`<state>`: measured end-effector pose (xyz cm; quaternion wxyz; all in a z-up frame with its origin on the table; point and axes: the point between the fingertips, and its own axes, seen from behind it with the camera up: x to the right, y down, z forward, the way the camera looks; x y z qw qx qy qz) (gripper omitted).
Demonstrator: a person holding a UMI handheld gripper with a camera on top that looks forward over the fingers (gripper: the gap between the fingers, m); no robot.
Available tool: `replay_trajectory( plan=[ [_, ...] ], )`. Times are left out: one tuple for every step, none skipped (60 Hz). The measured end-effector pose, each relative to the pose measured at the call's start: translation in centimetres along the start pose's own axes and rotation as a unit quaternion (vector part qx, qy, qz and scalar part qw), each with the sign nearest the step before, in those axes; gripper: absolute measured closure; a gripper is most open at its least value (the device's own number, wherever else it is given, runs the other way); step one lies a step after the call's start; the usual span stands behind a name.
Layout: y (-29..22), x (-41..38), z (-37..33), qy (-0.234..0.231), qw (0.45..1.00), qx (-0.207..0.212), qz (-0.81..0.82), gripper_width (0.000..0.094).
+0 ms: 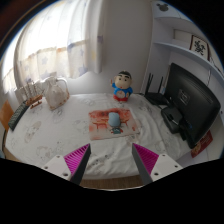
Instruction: Arrange mouse
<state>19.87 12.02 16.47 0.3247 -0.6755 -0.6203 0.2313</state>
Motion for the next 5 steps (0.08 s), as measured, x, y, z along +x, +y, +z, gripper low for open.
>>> replay_trajectory(
  plan=[
    [-0.09,-0.26,-0.02,-0.003,1.0,0.001,0.0,0.0081],
    [-0.16,-0.5,-0.05,-0.005,1.0,0.001,0.002,0.0084],
    [-0.2,-0.72,-0.08,-0.007,1.0,0.001,0.004,0.0083],
    [-0.24,-0.91,-0.12,-0.009,1.0,0.001,0.006,0.0083],
    [-0.26,-1.09,-0.16,-0.011,1.0,0.001,0.008,0.0082]
  ],
)
